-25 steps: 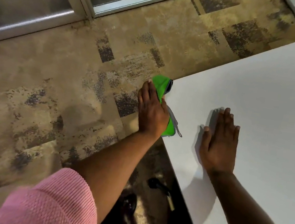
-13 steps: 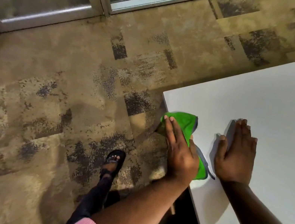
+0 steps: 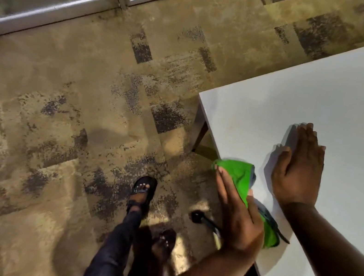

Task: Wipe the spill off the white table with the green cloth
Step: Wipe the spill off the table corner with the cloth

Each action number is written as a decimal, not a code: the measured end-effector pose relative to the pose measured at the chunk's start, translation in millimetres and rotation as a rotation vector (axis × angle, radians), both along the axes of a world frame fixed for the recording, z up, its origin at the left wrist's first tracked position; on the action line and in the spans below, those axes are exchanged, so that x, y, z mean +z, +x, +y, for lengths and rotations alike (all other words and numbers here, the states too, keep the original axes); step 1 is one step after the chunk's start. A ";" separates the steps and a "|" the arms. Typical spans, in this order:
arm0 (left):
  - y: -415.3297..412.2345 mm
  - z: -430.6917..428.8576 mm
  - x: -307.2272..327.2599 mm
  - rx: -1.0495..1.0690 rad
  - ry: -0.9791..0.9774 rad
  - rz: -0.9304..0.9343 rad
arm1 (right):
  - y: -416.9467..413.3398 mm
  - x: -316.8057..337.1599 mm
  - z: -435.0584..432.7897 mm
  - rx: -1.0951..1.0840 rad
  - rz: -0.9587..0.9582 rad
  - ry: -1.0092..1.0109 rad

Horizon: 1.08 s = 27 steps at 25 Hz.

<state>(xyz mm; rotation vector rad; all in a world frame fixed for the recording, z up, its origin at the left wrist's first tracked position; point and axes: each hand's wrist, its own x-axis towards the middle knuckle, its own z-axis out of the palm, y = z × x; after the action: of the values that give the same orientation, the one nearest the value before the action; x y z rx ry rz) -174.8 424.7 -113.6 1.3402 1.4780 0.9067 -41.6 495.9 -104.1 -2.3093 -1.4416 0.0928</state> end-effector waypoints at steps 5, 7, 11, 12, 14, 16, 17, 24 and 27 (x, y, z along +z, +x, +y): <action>-9.4 93.3 -0.9 0.036 -0.031 -0.079 | 0.2 -1.8 -0.7 0.007 -0.029 0.009; -15.4 146.4 -1.4 0.061 -0.002 -0.017 | 0.7 -2.7 0.1 0.014 -0.043 0.012; -26.9 224.7 -1.3 -0.053 0.028 0.108 | -1.4 -2.3 0.3 0.021 -0.058 0.018; -29.9 236.4 -1.6 -0.108 0.099 0.215 | -2.0 -1.6 1.1 0.027 -0.069 0.019; -33.6 249.9 -2.0 -0.230 0.286 0.457 | -1.3 -1.9 2.2 0.027 -0.076 0.008; -33.2 248.9 0.9 -0.394 0.408 0.647 | -0.4 -1.6 0.6 0.007 -0.054 -0.005; -30.7 244.7 1.6 -0.485 0.447 0.699 | -0.3 -0.8 0.0 -0.004 -0.039 -0.008; -14.2 171.7 4.0 -0.836 0.634 0.727 | -2.0 6.6 0.9 -0.124 0.044 0.088; -1.8 124.0 7.8 -0.988 0.670 0.761 | 0.7 5.5 -1.3 -0.210 0.154 0.172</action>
<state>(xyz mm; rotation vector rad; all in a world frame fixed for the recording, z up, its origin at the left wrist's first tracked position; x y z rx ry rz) -176.6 548.7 -105.7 2.7619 0.7394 0.1921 -40.9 494.6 -98.6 -2.2438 -1.0820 0.0803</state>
